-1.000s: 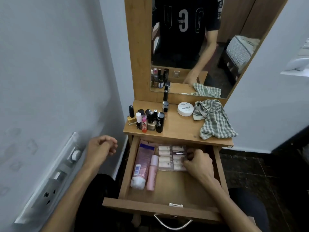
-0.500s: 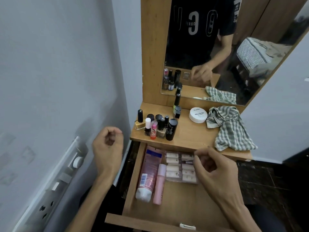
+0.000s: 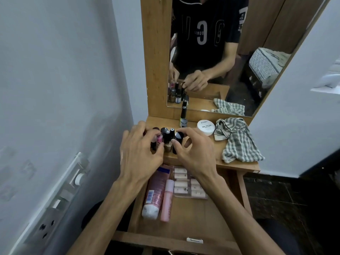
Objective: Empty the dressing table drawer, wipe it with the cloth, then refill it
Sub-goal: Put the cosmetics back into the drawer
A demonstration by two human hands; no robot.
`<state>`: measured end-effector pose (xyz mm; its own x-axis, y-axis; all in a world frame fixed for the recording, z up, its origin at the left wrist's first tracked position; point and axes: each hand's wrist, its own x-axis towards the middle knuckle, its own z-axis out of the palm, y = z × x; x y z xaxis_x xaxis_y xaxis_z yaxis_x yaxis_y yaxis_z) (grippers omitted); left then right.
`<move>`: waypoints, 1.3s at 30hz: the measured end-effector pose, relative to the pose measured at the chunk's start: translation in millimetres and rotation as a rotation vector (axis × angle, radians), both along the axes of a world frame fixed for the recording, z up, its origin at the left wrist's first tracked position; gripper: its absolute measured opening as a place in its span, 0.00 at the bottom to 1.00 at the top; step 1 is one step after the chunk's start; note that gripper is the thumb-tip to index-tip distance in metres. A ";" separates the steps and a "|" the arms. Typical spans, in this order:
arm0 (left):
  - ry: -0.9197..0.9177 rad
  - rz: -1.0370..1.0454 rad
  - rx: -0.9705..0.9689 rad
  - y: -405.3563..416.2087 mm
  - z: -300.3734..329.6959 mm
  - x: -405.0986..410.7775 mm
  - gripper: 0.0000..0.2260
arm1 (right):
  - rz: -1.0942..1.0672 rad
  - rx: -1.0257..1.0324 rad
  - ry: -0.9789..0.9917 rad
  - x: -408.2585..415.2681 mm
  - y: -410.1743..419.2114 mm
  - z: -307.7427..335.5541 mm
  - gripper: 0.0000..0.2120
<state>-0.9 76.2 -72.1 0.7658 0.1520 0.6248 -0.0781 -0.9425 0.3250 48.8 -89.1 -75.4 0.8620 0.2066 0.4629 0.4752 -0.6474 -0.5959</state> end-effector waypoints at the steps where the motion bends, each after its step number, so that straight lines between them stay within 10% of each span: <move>1: 0.002 -0.001 0.005 -0.6 -0.5 -1.3 0.10 | -0.008 0.014 0.007 -1.4 -2.2 1.0 0.15; 12: 0.004 -0.177 -0.146 -31.8 -1.7 -37.2 0.08 | -0.115 0.196 0.190 -47.0 -94.8 2.5 0.16; 23: 0.311 -0.449 -0.279 -116.7 -66.5 -35.9 0.07 | -0.272 -0.152 0.246 -61.4 -139.8 -50.6 0.17; 39: 0.254 -0.410 -0.276 -171.4 -109.2 28.6 0.11 | -0.417 -0.301 0.027 -36.6 -148.3 -79.8 0.09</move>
